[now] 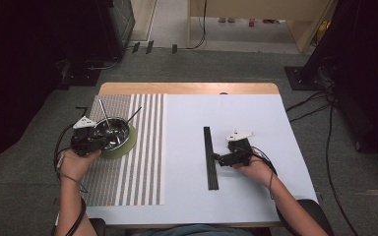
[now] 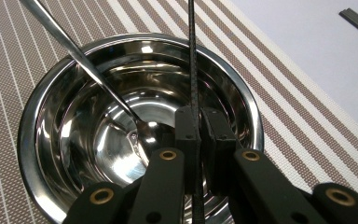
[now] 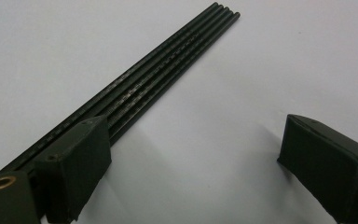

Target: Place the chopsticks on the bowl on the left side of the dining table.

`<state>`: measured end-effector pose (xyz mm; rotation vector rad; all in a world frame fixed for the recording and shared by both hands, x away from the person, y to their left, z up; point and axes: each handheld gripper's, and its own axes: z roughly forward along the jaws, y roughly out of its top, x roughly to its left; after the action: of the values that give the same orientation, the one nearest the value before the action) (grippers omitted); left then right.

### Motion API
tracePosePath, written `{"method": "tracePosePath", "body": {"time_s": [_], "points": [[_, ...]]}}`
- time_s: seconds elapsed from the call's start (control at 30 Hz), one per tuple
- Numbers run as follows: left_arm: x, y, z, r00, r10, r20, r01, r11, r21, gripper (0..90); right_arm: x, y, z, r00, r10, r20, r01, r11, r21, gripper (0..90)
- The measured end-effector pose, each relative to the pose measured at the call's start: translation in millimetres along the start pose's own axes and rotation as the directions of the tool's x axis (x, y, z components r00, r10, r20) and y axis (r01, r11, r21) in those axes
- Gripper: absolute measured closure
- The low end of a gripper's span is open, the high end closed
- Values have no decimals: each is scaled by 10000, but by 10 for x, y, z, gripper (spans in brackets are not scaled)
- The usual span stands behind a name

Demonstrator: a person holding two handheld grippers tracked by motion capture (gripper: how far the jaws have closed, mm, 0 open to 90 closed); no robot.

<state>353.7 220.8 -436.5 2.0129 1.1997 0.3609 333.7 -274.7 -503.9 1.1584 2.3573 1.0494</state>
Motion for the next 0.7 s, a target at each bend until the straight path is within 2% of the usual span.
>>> {"method": "tracePosePath", "body": {"time_s": [0.23,0.33,0.7], "points": [[23,-22,-2,9993,311,-228,-311,9995,-8,865,0,0,0,10000,-9,3,9,10000,5,83],[60,-41,-19,9996,68,-264,-71,9999,-107,865,1,0,0,10000,-7,5,7,10000,4,83],[134,-73,-63,9986,26,-525,-34,9999,-153,863,0,0,0,10000,-15,6,15,10000,6,83]]}}
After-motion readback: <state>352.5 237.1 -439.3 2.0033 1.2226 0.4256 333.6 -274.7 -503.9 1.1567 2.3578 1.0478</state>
